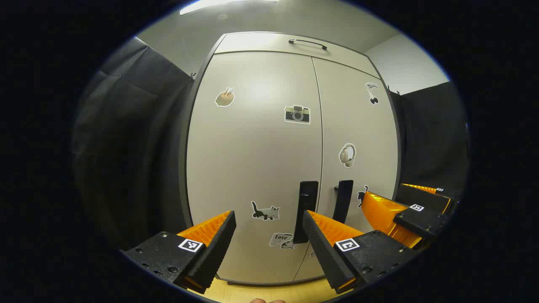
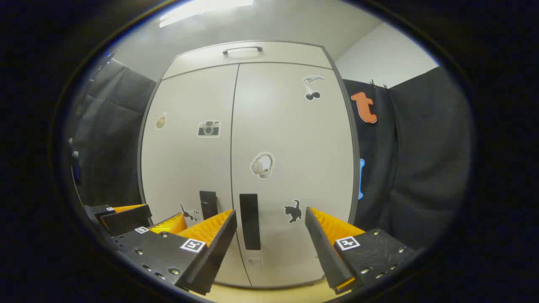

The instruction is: Open the right door of the double-door shoe cabinet with the right hand, and open the left door with the left hand.

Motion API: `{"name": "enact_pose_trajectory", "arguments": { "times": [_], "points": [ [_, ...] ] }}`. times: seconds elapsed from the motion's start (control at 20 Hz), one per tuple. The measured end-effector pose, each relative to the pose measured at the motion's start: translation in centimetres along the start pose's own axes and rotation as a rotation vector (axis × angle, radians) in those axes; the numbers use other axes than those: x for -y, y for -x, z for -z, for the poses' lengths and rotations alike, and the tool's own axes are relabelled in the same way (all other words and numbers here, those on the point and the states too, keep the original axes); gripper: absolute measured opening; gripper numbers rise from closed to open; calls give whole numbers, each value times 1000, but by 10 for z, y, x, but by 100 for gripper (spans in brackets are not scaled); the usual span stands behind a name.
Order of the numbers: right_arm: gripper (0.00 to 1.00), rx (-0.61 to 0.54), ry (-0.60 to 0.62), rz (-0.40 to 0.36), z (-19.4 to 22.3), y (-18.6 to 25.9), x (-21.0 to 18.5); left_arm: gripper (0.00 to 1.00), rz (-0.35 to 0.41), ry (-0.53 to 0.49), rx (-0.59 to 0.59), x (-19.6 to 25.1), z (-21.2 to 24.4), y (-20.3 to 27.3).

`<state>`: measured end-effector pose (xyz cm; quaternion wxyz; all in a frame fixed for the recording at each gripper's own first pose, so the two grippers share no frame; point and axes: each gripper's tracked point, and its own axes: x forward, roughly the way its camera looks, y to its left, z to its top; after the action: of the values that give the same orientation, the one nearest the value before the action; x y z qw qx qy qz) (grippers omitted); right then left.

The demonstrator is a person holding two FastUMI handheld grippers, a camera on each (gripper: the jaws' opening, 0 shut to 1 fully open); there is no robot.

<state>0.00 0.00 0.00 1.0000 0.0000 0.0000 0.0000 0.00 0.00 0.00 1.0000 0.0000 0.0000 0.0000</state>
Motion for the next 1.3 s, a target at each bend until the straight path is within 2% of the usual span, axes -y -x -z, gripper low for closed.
{"name": "enact_pose_trajectory", "arguments": {
  "times": [0.3, 0.35, 0.5, 0.55, 0.8, 0.85, 0.9, 0.95, 1.0, 1.05, 1.15, 1.3],
  "points": [
    [96, -20, -19, -17, 3, -14, -6, 98, -10, 5, -5, -4, 1, 0],
    [94, -26, -18, -21, 5, -17, -8, 98, -15, 8, -4, -6, 1, 1],
    [96, -39, -4, -25, 13, -25, -12, 98, -32, 2, -8, -13, 2, 2],
    [87, -39, -1, -27, 13, -27, -14, 98, -39, -1, -11, -16, 2, 3],
    [85, -55, 25, -36, 26, -43, -26, 98, -74, -5, -21, -33, 6, 6],
    [73, -55, 31, -33, 29, -47, -28, 98, -81, -9, -23, -37, 7, 8],
    [69, -55, 39, -28, 31, -52, -29, 98, -88, -12, -24, -41, 8, 9],
    [75, -59, 41, -31, 34, -55, -32, 98, -96, -16, -25, -45, 8, 10],
    [75, -63, 44, -26, 36, -56, -33, 98, -104, -19, -28, -49, 9, 10],
    [73, -65, 42, -31, 40, -62, -35, 98, -111, -23, -29, -53, 9, 10],
    [61, -72, 44, -16, 44, -70, -35, 98, -122, -26, -33, -59, 10, 10],
    [61, -93, 50, -6, 53, -78, -36, 98, -129, -27, -32, -64, 11, 11]
  ]
}}
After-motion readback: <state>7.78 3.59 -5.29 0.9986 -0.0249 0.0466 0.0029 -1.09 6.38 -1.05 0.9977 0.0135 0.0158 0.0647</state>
